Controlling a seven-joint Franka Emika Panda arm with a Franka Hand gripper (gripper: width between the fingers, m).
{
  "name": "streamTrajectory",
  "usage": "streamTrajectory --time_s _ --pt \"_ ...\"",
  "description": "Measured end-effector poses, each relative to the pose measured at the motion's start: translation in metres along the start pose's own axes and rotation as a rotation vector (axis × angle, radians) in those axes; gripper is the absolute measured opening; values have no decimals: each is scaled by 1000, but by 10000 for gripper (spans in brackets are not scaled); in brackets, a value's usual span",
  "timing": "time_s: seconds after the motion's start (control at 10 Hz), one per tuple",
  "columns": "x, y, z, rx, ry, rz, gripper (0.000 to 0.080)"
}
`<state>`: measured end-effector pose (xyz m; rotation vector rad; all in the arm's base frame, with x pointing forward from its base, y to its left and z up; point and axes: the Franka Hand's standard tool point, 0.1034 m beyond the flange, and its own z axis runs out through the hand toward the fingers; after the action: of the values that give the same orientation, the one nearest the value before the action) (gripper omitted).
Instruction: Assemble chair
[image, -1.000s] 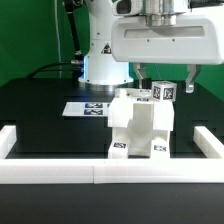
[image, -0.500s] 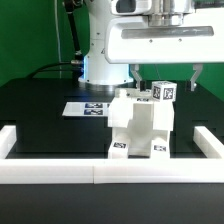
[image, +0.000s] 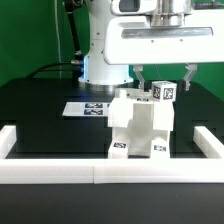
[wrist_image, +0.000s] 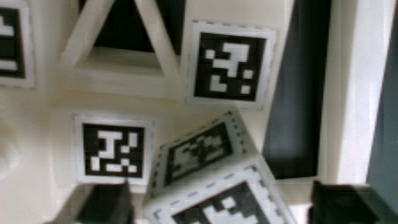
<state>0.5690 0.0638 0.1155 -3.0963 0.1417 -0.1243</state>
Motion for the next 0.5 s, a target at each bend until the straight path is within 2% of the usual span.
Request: streamTrajectory --time_s 0.1,0.5 --pt "0 0 0 0 0 0 285" --pt "0 0 0 2 0 245 288"
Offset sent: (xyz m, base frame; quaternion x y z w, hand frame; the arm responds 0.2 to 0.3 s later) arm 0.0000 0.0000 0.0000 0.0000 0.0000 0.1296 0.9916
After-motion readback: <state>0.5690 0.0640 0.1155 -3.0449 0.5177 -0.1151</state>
